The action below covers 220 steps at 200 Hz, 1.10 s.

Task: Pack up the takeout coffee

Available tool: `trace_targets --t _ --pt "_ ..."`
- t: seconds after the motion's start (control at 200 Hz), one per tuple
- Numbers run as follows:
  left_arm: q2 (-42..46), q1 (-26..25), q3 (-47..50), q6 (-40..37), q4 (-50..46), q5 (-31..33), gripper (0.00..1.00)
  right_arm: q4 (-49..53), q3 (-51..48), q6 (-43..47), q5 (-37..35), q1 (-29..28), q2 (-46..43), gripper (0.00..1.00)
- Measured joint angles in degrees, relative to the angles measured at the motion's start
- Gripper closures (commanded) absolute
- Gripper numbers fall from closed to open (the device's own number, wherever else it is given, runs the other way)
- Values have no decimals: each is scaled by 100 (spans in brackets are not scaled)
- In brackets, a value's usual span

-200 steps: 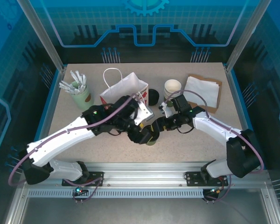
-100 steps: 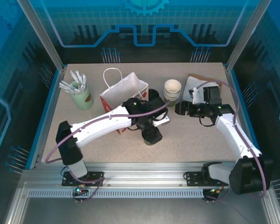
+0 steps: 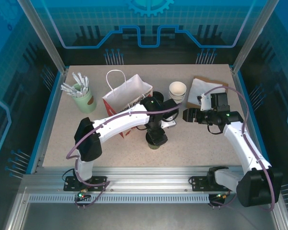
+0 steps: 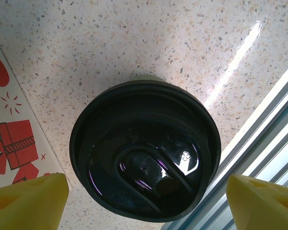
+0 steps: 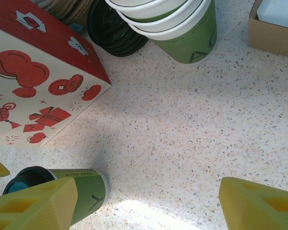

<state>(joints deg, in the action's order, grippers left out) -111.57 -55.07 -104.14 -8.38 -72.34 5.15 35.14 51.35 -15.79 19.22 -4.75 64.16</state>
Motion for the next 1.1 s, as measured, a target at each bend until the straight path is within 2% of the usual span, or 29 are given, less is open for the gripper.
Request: trace_targets --t 0.325,1.101 --pt "-188 -4 -85 -79 -146 0 19 -7 -11 42 -15 4 -9 21" --pt "-350 -94 -160 -76 -223 66 20 0 -166 66 103 4 11 21"
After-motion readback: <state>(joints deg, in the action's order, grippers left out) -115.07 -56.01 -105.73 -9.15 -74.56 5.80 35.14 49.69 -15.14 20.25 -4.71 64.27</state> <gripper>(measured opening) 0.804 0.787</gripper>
